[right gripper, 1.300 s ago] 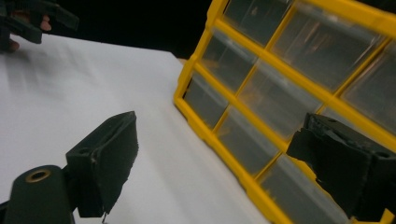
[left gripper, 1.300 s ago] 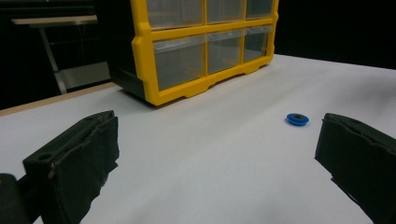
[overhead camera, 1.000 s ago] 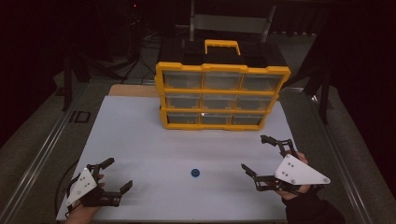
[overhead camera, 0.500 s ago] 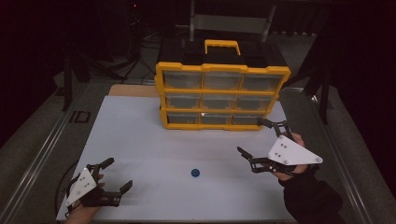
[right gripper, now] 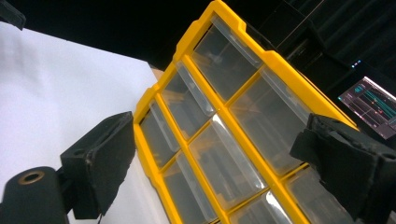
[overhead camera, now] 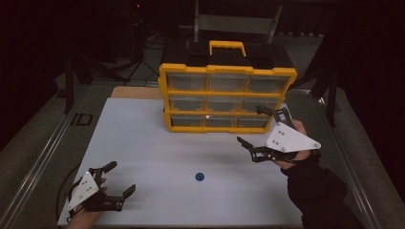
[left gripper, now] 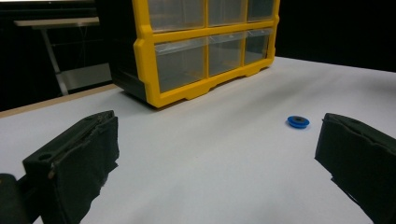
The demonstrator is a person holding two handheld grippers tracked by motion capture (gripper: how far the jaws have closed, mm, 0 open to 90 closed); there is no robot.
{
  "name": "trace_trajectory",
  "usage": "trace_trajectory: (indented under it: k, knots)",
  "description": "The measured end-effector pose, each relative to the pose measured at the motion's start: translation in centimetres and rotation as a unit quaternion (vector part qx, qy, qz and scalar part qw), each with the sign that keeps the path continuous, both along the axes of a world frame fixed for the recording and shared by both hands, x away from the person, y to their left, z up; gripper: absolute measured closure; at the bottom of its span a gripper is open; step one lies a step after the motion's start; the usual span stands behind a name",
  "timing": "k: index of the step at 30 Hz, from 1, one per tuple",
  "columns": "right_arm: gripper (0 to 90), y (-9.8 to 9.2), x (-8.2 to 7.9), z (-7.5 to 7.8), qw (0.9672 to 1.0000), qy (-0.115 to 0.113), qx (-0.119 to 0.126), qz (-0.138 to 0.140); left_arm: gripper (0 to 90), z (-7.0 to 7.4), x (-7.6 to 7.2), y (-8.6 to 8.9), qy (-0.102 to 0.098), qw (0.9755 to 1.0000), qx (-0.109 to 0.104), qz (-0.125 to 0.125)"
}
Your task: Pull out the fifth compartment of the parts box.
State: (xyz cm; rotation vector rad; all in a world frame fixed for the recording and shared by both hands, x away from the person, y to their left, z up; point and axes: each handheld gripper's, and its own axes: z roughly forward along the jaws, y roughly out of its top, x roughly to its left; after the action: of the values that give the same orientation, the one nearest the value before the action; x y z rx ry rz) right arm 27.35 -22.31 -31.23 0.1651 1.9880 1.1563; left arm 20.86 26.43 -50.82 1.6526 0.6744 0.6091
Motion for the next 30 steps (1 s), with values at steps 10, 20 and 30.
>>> trace_trajectory:
  k: [10,20,30]
  knots:
    - [11.2,1.0,1.8,0.8,0.9998,-0.002,-0.018,0.006,0.0,0.0,0.0,0.0,0.001,1.0000,-0.004,0.000]
    - [10.9,2.1,3.5,0.9,0.9991,0.004,-0.041,0.009,0.0,0.0,0.0,0.1,0.001,1.0000,-0.002,-0.001]
    - [10.0,3.2,5.5,0.1,0.9972,0.021,-0.072,0.010,0.0,-0.1,0.0,0.0,0.001,1.0000,-0.001,-0.002]
